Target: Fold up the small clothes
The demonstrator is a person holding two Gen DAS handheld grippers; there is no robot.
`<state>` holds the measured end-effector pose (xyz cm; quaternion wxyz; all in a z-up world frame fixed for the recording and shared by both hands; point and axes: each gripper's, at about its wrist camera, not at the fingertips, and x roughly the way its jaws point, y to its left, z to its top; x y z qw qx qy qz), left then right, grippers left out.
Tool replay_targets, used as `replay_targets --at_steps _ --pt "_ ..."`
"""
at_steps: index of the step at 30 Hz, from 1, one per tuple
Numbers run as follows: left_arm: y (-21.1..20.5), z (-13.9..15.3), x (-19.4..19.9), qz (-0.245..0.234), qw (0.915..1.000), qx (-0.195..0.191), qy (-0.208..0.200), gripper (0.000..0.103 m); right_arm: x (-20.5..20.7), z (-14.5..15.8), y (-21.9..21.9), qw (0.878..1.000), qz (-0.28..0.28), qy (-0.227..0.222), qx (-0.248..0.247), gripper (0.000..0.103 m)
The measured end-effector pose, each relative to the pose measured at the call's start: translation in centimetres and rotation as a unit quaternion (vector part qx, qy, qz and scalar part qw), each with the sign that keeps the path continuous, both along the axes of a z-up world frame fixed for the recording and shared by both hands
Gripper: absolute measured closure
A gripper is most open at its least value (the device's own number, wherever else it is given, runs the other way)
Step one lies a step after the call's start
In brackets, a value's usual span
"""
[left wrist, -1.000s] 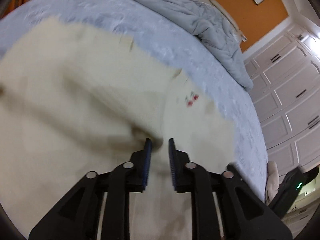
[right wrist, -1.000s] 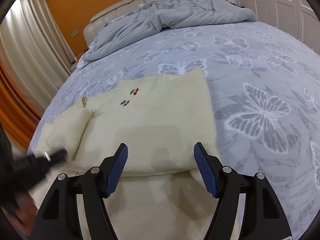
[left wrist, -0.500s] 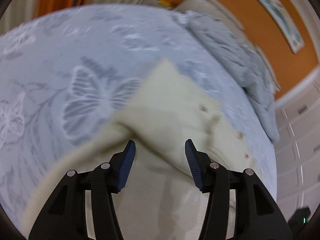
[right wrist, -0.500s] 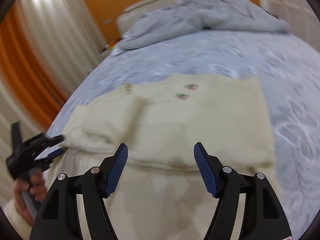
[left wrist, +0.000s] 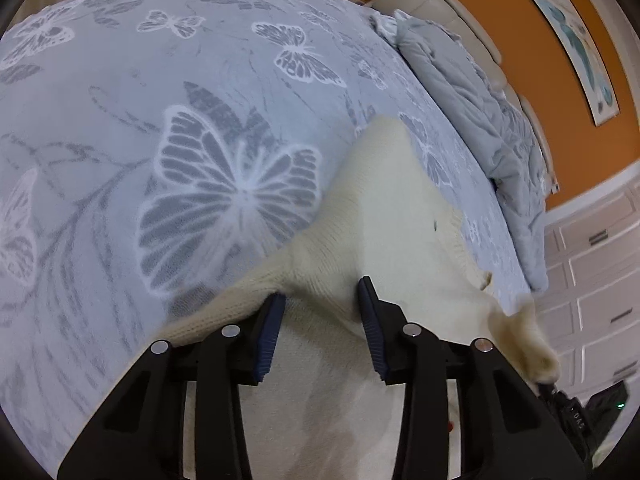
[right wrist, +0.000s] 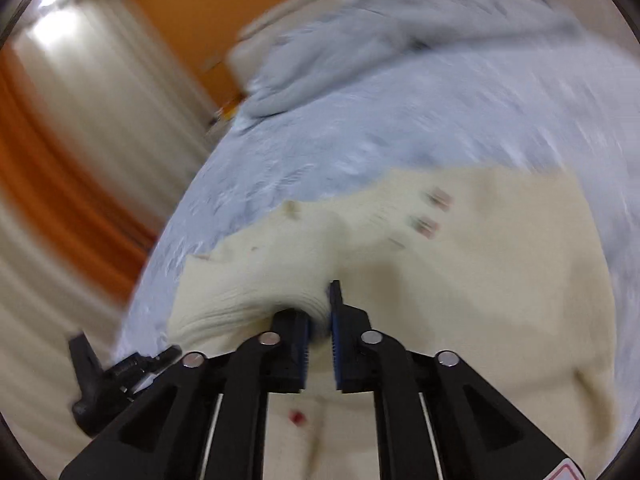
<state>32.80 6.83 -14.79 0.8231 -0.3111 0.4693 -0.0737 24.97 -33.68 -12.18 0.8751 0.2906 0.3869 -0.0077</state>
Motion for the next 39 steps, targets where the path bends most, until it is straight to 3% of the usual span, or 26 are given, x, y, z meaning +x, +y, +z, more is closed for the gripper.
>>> replay_targets --at_steps 1,3,4,5,7,10,11,12,13,14,16,18,19,20,22,23,26,27,28,29,30,32,35,36,38,39 --pt "-0.2 0.0 -0.2 -0.002 0.9999 0.009 -0.006 0.066 -0.2 -1.7 -0.7 1.000 -0.004 0.029 0.005 0.076" --pt "-0.6 0.3 -0.4 -0.003 0.9998 0.021 -0.007 0.067 -1.2 -5.2 -1.6 0.997 -0.009 0.067 0.026 0.079" --pt "-0.6 0.4 -0.4 0.001 0.9999 0.016 -0.002 0.066 -1.8 -5.0 -1.9 0.998 -0.014 0.047 0.032 0.075" --pt "-0.4 0.7 -0.4 0.008 0.9999 -0.004 0.005 0.066 -2.2 -4.5 -2.1 0.998 -0.024 0.039 0.039 0.060" --pt "0.2 0.8 -0.2 0.024 0.9989 -0.036 0.018 0.064 -2.1 -3.5 -2.4 0.998 -0.044 0.028 0.045 0.041" --pt "1.1 0.1 0.5 0.056 0.9950 -0.069 0.044 0.066 -0.9 -2.6 -2.9 0.997 -0.068 0.027 0.034 0.037" --pt "1.4 -0.1 0.6 0.069 0.9933 -0.078 0.049 0.069 -0.5 -3.0 -3.3 0.996 -0.075 0.028 0.046 0.043" --pt "1.6 -0.1 0.4 0.082 0.9922 -0.078 0.051 0.078 0.0 -3.7 -4.0 0.994 -0.085 0.034 0.061 0.061" --pt "2.0 0.1 0.1 0.097 0.9911 -0.080 0.045 0.084 0.3 -4.1 -4.5 0.993 -0.086 0.049 0.064 0.094" --pt "2.3 0.5 -0.2 0.104 0.9904 -0.085 0.032 0.085 0.4 -3.7 -5.0 0.993 -0.079 0.051 0.069 0.094" --pt "2.4 1.4 -0.7 0.103 0.9913 -0.082 0.002 0.087 -1.5 0.3 -4.2 0.996 -0.055 -0.045 0.057 0.095" --pt "1.8 1.5 -0.9 0.087 0.9950 -0.046 -0.019 0.086 -3.3 3.5 -3.4 0.991 -0.022 -0.129 0.030 0.096" --pt "1.5 0.6 -0.7 0.079 0.9964 -0.030 -0.009 0.086 -3.2 3.2 -3.3 0.992 -0.019 -0.125 0.011 0.096" --pt "1.3 -0.2 -0.5 0.079 0.9966 -0.025 0.001 0.086 -2.4 1.5 -3.5 0.996 -0.019 -0.085 -0.007 0.096" --pt "1.2 -0.8 -0.7 0.076 0.9970 -0.016 -0.008 0.086 -0.7 -4.5 -5.0 0.998 -0.031 0.047 0.003 0.096" --pt "0.9 -0.4 -0.7 0.071 0.9974 -0.001 -0.011 0.086 -0.9 -5.1 -5.3 0.998 -0.034 0.046 0.022 0.096" --pt "0.7 -0.6 -0.6 0.056 0.9982 0.015 -0.017 0.084 -3.0 -2.3 -5.0 0.998 -0.033 -0.042 0.036 0.095" --pt "0.8 -0.6 -0.6 0.053 0.9982 0.018 -0.021 0.084 -3.0 -2.7 -4.9 0.999 -0.031 -0.038 0.022 0.095" --pt "0.6 -0.6 -0.8 0.048 0.9981 0.026 -0.028 0.084 -2.0 -4.5 -4.9 1.000 -0.027 0.013 0.002 0.097" --pt "0.2 -0.5 -0.8 0.045 0.9979 0.036 -0.031 0.084 -1.6 -5.9 -5.2 0.999 -0.018 0.029 0.006 0.098" --pt "-0.1 -0.4 -0.8 0.040 0.9974 0.050 -0.036 0.084 -2.0 -5.5 -5.7 0.999 -0.018 0.020 0.020 0.096" --pt "-0.5 -0.2 -0.9 0.027 0.9962 0.070 -0.043 0.084 -2.7 -4.3 -6.3 0.998 -0.027 0.034 0.034 0.083" --pt "-0.4 0.7 -1.5 -0.006 0.9970 0.069 -0.035 0.078 -6.2 -2.1 -6.4 0.997 -0.051 0.052 -0.010 0.073" --pt "-0.2 1.3 -2.1 -0.015 0.9967 0.073 -0.032 0.073 -7.8 -1.6 -6.5 0.996 -0.060 0.065 -0.027 0.070" --pt "0.4 3.1 -4.5 -0.033 0.9931 0.110 -0.025 0.060 -11.8 -0.9 -7.3 0.991 -0.081 0.095 -0.056 0.050" --pt "0.7 3.5 -5.6 -0.037 0.9914 0.123 -0.026 0.049 -15.1 -0.2 -6.9 0.989 -0.085 0.104 -0.059 0.047"
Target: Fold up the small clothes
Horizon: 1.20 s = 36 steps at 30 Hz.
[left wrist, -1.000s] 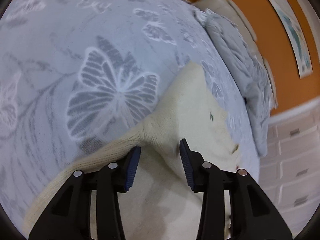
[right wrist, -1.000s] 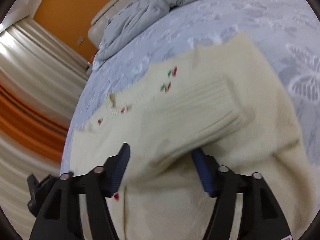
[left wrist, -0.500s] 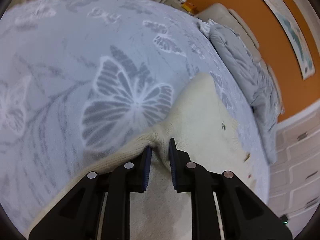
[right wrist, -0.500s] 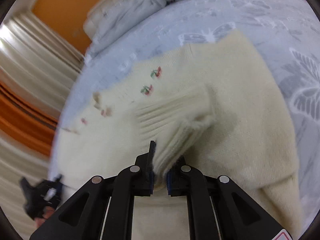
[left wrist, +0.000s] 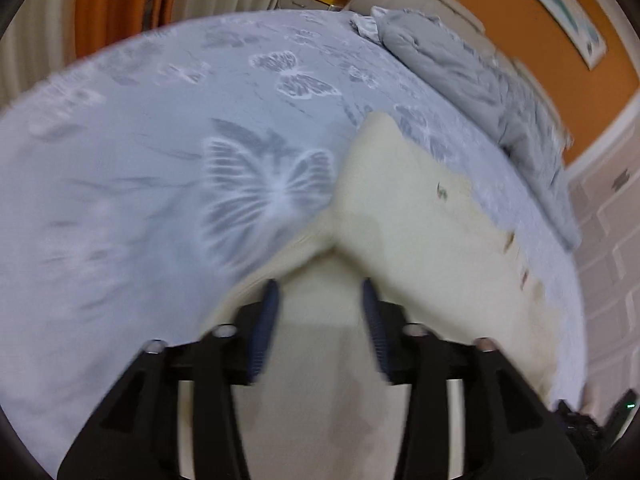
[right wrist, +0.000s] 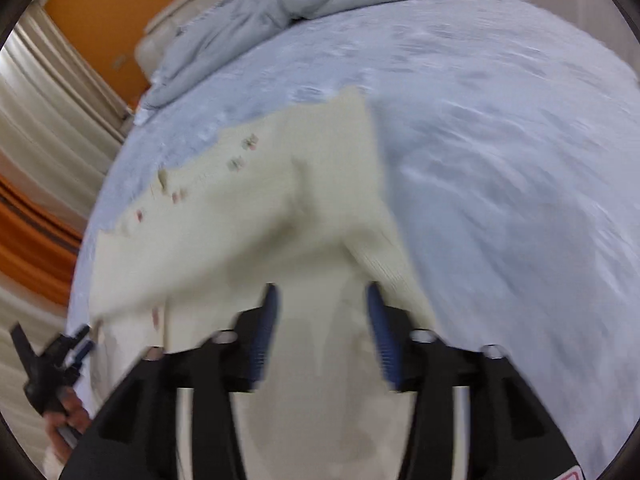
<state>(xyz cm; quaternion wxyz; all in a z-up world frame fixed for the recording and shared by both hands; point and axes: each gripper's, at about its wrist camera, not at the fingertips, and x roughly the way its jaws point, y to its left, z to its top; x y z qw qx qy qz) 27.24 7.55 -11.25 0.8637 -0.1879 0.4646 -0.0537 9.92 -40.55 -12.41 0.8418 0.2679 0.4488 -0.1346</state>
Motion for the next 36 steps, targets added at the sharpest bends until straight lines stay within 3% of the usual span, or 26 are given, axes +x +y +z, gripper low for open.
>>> replay_targets --at_steps 4,7,13,15,23,24,28,32,35,36 --pt "2.6 1.8 -6.3 -0.025 0.9987 0.044 0.007 0.027 -9.1 0.5 2.2 0.999 0.012 0.028 -0.024 0.037" --pt "5.7 1.5 -11.6 -0.025 0.9987 0.025 0.037 0.019 -14.0 -0.1 4.7 0.998 0.021 0.050 -0.043 0.027" --pt "8.0 -1.2 -18.2 -0.005 0.9970 0.013 0.077 0.018 -18.0 -3.2 5.9 0.998 -0.010 0.056 0.005 0.027" --pt "7.5 -1.6 -18.5 -0.011 0.9963 0.013 0.084 0.018 -17.7 -3.6 6.1 0.998 -0.023 0.064 -0.009 0.027" --pt "5.7 -2.6 -18.1 -0.022 0.9972 0.018 0.070 0.011 -17.3 -5.6 5.3 0.996 -0.043 0.068 0.034 0.023" --pt "5.6 -2.7 -18.0 -0.024 0.9974 0.018 0.066 0.012 -17.3 -5.6 5.2 0.996 -0.042 0.065 0.038 0.022" --pt "5.3 -2.4 -17.9 -0.032 0.9979 0.018 0.054 0.036 -17.9 -5.5 4.8 0.995 -0.060 0.049 0.062 0.023" --pt "6.1 -2.2 -17.9 -0.021 0.9985 0.001 0.050 0.036 -18.1 -5.4 4.4 0.994 -0.071 0.038 0.077 0.023" --pt "7.1 -1.1 -18.6 0.002 0.9995 0.017 0.027 0.034 -18.9 -4.7 4.4 0.994 -0.082 0.021 0.073 0.023" --pt "7.5 -0.7 -18.7 0.015 0.9994 0.026 0.017 0.029 -19.2 -4.5 4.3 0.994 -0.087 0.017 0.069 0.023"
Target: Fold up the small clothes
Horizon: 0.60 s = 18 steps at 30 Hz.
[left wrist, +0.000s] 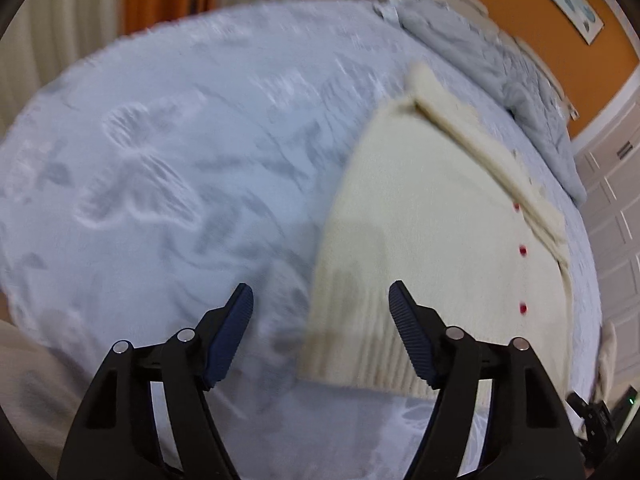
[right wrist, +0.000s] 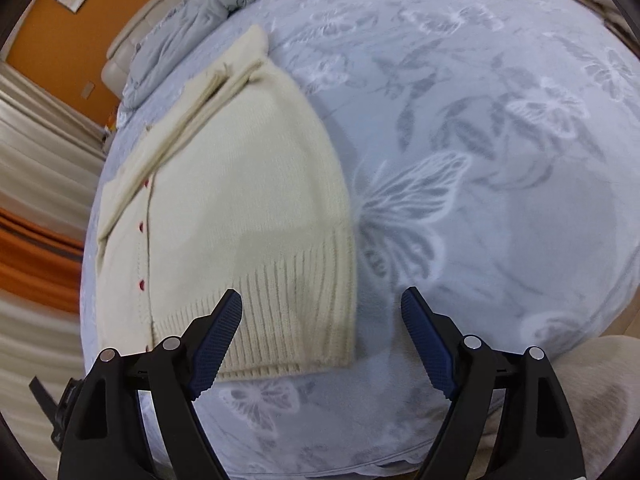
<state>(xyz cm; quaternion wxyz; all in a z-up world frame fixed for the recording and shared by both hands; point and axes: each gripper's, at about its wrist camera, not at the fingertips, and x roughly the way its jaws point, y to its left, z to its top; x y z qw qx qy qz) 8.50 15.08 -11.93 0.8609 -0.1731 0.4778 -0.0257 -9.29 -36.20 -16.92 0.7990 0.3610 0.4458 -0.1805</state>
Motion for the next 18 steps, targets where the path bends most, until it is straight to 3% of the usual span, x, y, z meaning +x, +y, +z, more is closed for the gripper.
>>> replay_targets --at_steps 1,2,5,8,11,13,15,16,17,18 --pt "0.5 0.1 0.0 0.016 0.9999 0.007 0.000 0.022 -0.3 0.1 -0.3 1.000 -0.008 0.001 -0.005 0.023" --pt "1.0 -0.1 0.1 0.024 0.9997 -0.002 0.005 0.021 -0.5 -0.1 -0.6 1.000 -0.017 0.004 -0.001 0.022" --pt "1.6 -1.9 0.9 0.028 0.9948 -0.081 0.055 0.021 -0.4 -0.8 -1.2 1.000 -0.021 0.012 0.019 0.021" --pt "0.3 -1.8 0.9 0.004 0.9963 -0.074 0.043 0.016 0.0 -0.8 -0.7 1.000 -0.006 0.005 0.025 0.021" --pt "-1.6 -2.1 1.2 -0.037 0.9925 -0.106 0.048 0.012 0.6 -0.9 0.0 0.999 0.016 -0.005 0.032 0.021" --pt "-2.5 -2.3 1.2 -0.052 0.9926 -0.097 0.050 0.012 1.0 -1.0 0.3 0.999 0.029 -0.012 0.033 0.025" --pt "-3.4 -2.3 1.2 -0.069 0.9937 -0.074 0.050 0.015 1.5 -1.1 0.6 0.999 0.040 -0.020 0.031 0.044" --pt "-3.7 -2.3 1.3 -0.076 0.9933 -0.072 0.049 0.036 1.7 -1.1 0.8 0.998 0.046 -0.019 0.030 0.065" --pt "-3.9 -2.3 1.4 -0.084 0.9924 -0.075 0.050 0.049 2.1 -1.4 1.1 0.998 0.053 -0.012 0.029 0.077" --pt "-3.9 -2.3 1.5 -0.083 0.9928 -0.068 0.054 0.068 2.4 -1.7 1.3 0.998 0.062 -0.003 0.029 0.094"
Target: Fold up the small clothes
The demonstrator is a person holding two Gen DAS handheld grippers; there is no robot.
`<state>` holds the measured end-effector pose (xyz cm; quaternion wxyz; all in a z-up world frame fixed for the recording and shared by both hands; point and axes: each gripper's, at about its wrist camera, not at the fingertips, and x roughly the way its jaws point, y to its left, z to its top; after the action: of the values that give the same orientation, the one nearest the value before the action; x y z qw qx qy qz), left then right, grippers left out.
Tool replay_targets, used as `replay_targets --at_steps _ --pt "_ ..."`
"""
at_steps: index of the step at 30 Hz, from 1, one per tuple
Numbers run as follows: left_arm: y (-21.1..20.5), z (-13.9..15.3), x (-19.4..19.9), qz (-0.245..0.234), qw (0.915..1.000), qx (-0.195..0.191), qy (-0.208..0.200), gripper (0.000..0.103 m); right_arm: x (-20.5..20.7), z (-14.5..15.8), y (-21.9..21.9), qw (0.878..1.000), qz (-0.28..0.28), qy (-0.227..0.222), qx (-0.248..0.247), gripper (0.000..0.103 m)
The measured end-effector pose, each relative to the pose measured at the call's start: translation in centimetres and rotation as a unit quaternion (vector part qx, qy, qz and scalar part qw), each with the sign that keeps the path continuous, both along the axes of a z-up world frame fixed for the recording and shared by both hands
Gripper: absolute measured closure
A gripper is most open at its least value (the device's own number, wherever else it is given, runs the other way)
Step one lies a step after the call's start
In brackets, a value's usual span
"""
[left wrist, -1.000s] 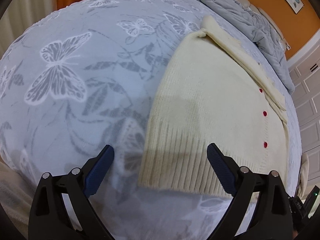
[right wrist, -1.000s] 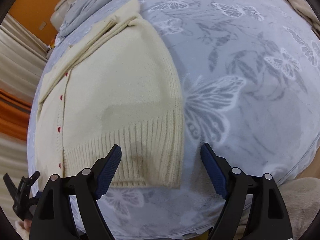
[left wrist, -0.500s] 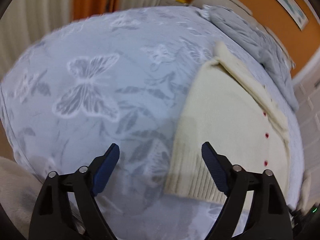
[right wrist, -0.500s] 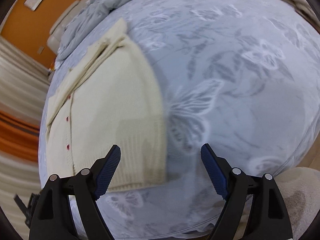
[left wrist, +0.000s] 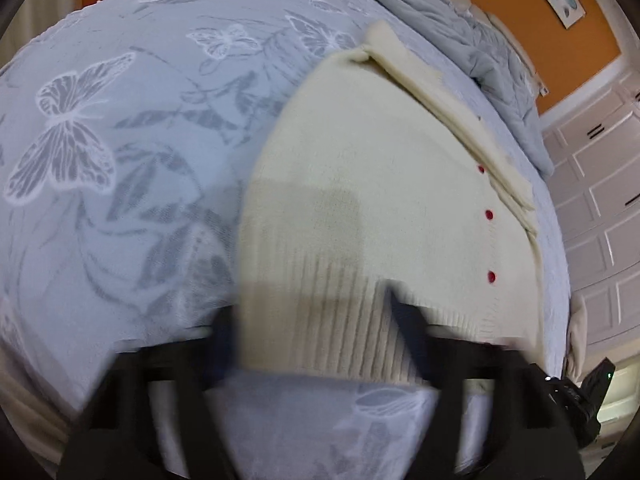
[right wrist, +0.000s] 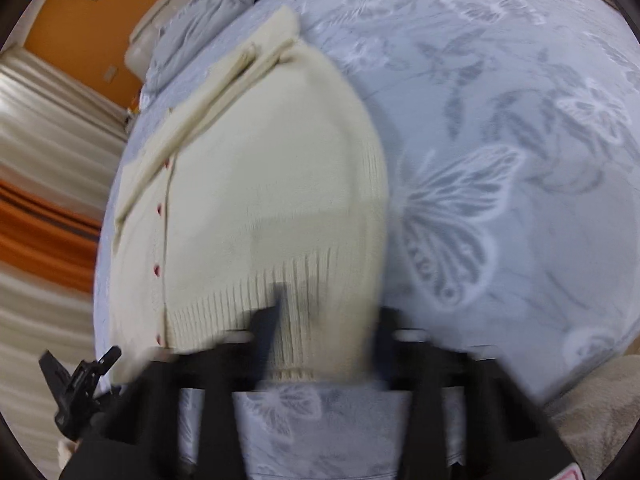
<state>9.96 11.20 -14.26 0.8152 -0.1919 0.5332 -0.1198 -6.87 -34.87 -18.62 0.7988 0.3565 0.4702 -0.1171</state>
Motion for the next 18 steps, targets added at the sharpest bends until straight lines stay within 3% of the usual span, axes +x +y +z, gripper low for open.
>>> replay_targets --at_steps 1,2,5,10,18 --pt "0.3 -0.1 0.1 0.000 1.0000 0.000 0.004 0.087 0.2 0.0 0.3 1.000 0.003 0.001 -0.005 0.094" --pt "0.5 -0.1 0.1 -0.001 1.0000 -0.004 0.009 0.091 0.3 0.3 0.7 1.000 0.008 -0.003 -0.020 0.094" --pt "1.5 1.6 -0.3 0.000 0.9999 -0.011 -0.005 0.093 0.0 2.3 1.7 0.999 0.019 -0.027 -0.043 0.095" --pt "2.1 6.2 -3.5 -0.025 0.9981 -0.027 -0.050 0.095 -3.2 6.9 2.0 0.995 0.022 -0.087 -0.036 0.097" --pt "4.2 7.8 -10.3 -0.057 0.9970 -0.043 -0.030 0.095 -9.5 9.1 2.5 0.996 0.054 -0.060 -0.042 0.097"
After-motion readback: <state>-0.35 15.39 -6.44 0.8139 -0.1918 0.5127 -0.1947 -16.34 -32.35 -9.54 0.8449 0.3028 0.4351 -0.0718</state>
